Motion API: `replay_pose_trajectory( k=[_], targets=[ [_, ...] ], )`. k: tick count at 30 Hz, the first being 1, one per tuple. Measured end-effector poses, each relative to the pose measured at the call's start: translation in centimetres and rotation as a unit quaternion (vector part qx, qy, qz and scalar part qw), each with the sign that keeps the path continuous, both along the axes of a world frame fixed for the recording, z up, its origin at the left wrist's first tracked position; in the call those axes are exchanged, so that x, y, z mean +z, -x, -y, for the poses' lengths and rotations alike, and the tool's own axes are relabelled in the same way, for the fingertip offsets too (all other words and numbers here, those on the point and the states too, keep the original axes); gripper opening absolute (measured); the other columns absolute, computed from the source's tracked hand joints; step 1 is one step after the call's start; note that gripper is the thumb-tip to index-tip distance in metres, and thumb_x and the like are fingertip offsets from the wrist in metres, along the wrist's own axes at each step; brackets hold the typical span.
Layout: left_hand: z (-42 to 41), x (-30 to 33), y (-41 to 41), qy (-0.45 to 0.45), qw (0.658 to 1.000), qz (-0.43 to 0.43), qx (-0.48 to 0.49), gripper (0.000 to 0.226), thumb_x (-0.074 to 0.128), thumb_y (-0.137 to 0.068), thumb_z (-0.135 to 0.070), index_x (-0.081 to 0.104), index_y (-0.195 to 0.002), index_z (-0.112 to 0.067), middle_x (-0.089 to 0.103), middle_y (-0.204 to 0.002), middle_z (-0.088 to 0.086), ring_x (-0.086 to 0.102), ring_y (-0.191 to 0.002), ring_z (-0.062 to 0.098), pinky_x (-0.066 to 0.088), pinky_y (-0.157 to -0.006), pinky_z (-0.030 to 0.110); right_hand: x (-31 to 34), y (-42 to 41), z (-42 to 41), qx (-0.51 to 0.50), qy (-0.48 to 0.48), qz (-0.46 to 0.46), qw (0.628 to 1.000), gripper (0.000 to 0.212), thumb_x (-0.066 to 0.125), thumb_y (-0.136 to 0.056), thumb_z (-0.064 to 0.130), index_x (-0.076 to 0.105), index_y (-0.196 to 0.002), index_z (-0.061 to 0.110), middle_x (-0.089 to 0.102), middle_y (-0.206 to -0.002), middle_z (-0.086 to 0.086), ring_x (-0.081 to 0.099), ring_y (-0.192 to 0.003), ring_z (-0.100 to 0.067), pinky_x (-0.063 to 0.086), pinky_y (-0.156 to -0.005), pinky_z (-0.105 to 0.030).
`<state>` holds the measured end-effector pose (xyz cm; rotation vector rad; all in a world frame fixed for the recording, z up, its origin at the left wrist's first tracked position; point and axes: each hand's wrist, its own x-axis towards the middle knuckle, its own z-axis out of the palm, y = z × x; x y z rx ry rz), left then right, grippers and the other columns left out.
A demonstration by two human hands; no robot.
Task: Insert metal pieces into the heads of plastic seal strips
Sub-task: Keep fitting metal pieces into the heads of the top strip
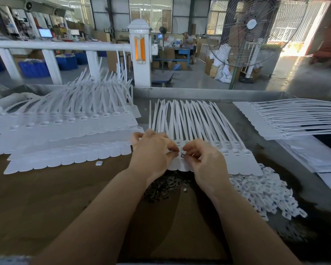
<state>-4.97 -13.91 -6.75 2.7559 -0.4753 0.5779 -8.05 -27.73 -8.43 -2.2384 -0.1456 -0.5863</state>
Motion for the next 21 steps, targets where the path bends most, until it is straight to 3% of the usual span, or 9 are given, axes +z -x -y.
replay_pose_trajectory(
  k=[3,8,17,21],
  targets=[
    [0.5,0.5,-0.2,0.041,0.998,-0.036,-0.026,0.012,0.058,-0.088,-0.045,0.069,-0.091,-0.041,0.05,-0.076,-0.019,0.041,-0.092,0.007,0.013,-0.077,0.031,0.0,0.0,-0.1,0.004,0.001,0.004,1.0,0.017,0.064,-0.082,0.004,0.066,-0.091,0.018,0.065,-0.085,0.006,0.059,-0.081,-0.012,0.051,-0.079,-0.034],
    [0.6,0.6,-0.4,0.089,0.991,-0.098,-0.035,0.008,0.062,-0.085,-0.046,0.064,-0.083,-0.038,0.063,-0.089,-0.016,0.05,-0.091,0.007,0.025,-0.09,0.035,-0.1,-0.1,0.0,0.008,-0.002,0.007,1.0,0.017,0.065,-0.081,0.003,0.067,-0.091,0.017,0.066,-0.087,0.003,0.06,-0.083,-0.014,0.051,-0.079,-0.036],
    [1.1,1.1,-2.2,0.084,0.986,-0.145,0.002,0.01,0.052,-0.094,-0.036,0.056,-0.084,-0.036,0.062,-0.104,-0.011,0.05,-0.107,0.014,0.024,-0.086,0.035,-0.1,-0.5,0.2,-0.042,-0.065,0.012,0.997,0.009,0.06,-0.088,0.013,0.065,-0.094,0.016,0.064,-0.088,0.006,0.057,-0.086,-0.011,0.044,-0.078,-0.022],
    [1.6,1.3,-2.9,0.063,0.986,-0.151,0.014,0.015,0.053,-0.094,-0.035,0.067,-0.096,-0.032,0.058,-0.106,-0.007,0.048,-0.108,0.018,0.027,-0.085,0.035,-0.2,-0.7,0.2,-0.052,-0.075,0.006,0.996,0.01,0.059,-0.087,0.01,0.066,-0.093,0.015,0.062,-0.085,0.008,0.057,-0.083,-0.01,0.04,-0.074,-0.017]
  ],
)
